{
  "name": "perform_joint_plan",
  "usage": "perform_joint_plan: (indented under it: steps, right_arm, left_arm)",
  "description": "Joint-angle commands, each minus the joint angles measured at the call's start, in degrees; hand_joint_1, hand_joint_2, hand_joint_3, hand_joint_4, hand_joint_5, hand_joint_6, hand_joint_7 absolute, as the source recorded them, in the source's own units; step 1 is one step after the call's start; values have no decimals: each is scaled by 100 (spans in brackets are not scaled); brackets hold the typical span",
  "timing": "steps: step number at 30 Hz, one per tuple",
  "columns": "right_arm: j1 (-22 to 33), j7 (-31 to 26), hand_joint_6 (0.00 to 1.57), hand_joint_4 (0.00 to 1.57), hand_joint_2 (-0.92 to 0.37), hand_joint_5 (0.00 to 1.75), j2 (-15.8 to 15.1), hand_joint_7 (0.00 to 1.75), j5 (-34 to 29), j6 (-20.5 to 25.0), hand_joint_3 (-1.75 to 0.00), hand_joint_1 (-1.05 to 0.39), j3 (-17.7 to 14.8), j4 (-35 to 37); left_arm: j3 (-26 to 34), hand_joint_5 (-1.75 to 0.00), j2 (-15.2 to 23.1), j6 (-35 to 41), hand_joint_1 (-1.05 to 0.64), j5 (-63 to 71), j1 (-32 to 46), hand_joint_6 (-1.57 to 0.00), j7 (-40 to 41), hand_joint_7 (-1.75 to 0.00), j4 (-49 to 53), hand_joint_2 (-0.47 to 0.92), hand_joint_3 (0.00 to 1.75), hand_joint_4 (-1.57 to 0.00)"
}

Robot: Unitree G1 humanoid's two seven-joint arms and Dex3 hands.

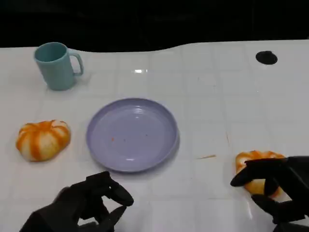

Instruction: Grasp the bread from the table and place it into the plate.

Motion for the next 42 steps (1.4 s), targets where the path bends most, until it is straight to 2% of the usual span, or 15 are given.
perform_joint_plan:
  steps: [1,5,14,21,27,42]
  right_arm:
    - [38,143,97,78,-56,72,-288,9,-635,258,-38,-18,15,-385]
    - [75,338,87,72,-69,40,-403,1,-1168,493,-13,-27,54,-687]
    - [180,730,53,42,-75,16,-456,0,-2046,938,-4,-41,154,-1105]
    - [173,884,44,33,-78,12,-469,0,-2188,1096,-2,-44,194,-1090]
    - [-118,1014,43,32,-78,12,-446,0,-2201,1227,-1,-44,309,-742]
    - [-1105,1049,44,35,-85,11,-268,1,-2131,1684,-1,-46,962,860]
  left_arm:
    - [8,-175,48,36,-28,90,-2,-64,20,-129,-69,83,60,-64]
    - [11,-175,43,3,-27,102,-1,-64,5,-128,-58,83,60,-64]
    - [41,-175,46,-86,-28,46,61,-64,-27,-128,-77,83,62,-64]
    - [26,-175,62,-154,-29,97,106,-62,-13,-128,-106,83,61,-62]
    - [29,-175,42,-12,-28,37,57,-62,-42,-128,-154,83,60,-63]
    - [-5,-175,41,120,-25,73,106,-61,-7,-129,-325,83,62,-64]
